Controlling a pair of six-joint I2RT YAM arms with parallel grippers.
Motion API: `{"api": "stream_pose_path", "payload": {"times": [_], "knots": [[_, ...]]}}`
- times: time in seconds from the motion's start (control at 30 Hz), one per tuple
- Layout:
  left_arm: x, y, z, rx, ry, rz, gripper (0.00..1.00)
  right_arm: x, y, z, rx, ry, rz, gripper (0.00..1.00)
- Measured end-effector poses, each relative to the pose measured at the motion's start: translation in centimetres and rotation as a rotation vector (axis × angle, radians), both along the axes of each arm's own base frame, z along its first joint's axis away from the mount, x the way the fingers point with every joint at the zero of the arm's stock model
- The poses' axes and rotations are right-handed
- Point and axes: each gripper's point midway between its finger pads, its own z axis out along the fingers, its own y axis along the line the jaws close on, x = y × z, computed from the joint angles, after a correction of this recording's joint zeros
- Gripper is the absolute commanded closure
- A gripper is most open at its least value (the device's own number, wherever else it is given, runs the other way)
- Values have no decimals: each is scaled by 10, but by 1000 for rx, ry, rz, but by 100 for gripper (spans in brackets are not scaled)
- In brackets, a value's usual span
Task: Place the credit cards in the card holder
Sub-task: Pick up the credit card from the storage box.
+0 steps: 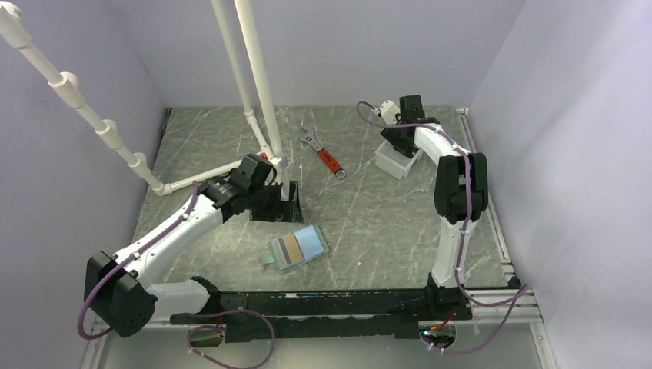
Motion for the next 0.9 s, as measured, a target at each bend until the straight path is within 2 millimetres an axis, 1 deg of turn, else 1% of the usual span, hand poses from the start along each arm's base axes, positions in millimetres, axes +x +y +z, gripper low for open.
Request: {"api": "stream_pose_path", "payload": {"times": [0.3,0.5,0.73,0.9], "knots": [[3,2,0,-6,8,26,1,12,-1,-4,12,-39,3,33],[4,4,0,-7,10,35,1,11,-6,-8,22,-36,3,34],[5,4,-2,-6,22,36,1,10,-7,-13,36,-27,9,33],[5,3,-3,-8,29,38,1,9,-5,-24,44,-1,17,32]]}}
